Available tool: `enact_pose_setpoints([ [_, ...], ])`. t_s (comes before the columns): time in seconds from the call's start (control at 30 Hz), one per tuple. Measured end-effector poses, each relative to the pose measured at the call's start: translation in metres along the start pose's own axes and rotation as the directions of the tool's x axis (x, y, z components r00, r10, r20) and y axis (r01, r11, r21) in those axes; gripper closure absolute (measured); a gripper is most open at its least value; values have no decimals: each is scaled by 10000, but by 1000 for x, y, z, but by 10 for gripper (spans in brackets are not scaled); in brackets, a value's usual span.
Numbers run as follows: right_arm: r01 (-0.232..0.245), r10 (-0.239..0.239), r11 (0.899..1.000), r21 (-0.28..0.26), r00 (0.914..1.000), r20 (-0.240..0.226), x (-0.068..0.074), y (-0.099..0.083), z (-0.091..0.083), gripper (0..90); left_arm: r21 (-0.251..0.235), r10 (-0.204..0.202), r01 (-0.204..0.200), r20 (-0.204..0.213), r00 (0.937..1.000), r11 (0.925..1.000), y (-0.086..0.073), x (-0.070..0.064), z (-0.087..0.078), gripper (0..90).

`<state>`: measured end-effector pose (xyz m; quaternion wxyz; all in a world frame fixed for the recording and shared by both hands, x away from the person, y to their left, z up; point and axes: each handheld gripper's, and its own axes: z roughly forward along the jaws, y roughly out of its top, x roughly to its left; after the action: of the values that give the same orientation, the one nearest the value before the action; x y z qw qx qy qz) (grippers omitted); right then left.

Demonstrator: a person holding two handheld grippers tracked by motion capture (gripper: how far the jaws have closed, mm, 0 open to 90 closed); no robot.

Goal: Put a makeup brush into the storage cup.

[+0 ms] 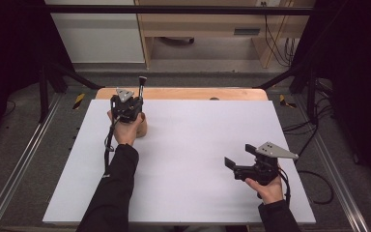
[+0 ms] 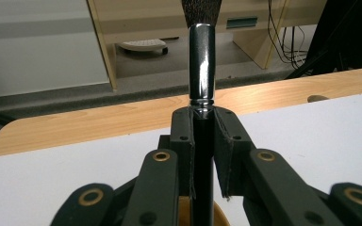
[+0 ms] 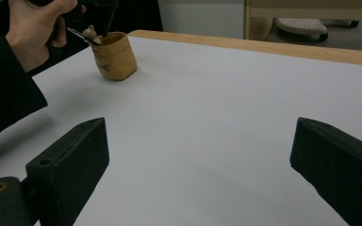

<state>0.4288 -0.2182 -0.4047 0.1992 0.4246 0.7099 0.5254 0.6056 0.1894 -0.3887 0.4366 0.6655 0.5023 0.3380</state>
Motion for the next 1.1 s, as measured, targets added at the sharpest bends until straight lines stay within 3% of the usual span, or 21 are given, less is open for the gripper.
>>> enact_pose_setpoints([
  [0.53,-13,12,10000,-15,10000,-26,0,0,0,57,348,30,-26,-98,9999,9994,-16,1,6,787],
  [1.1,48,-48,10000,-43,10000,-68,2,1,-1,57,794,608,-592,-178,9980,9951,-20,-4,4,787],
])
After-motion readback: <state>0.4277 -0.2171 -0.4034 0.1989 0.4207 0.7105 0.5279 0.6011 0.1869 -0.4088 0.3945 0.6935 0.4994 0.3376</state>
